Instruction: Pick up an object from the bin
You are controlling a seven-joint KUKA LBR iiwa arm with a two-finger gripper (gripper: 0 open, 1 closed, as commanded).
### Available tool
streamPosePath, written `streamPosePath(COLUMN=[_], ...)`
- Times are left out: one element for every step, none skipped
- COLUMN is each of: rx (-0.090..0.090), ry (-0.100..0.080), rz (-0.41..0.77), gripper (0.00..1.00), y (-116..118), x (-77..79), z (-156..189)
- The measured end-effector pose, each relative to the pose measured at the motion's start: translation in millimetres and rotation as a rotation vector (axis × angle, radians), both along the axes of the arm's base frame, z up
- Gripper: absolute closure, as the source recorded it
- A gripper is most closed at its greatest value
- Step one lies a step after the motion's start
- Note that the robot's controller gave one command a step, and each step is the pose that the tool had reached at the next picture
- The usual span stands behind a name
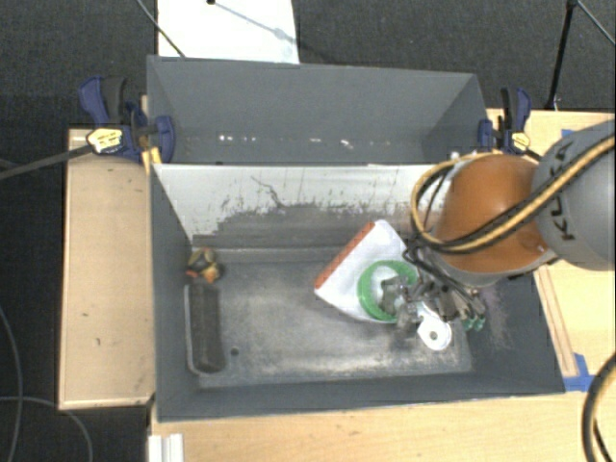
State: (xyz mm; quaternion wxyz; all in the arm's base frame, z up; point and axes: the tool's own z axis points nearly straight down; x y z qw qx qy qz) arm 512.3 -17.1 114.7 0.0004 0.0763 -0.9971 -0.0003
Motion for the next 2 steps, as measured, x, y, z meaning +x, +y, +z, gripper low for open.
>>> streamPosePath(rx=[0.0, 0.0], ry=[-0.003, -0.002], rz=[-0.001, -0.002], gripper=[1.0, 1.0], y=[0.0, 0.1], x=[0.2, -0.8], z=[12.0, 23.5])
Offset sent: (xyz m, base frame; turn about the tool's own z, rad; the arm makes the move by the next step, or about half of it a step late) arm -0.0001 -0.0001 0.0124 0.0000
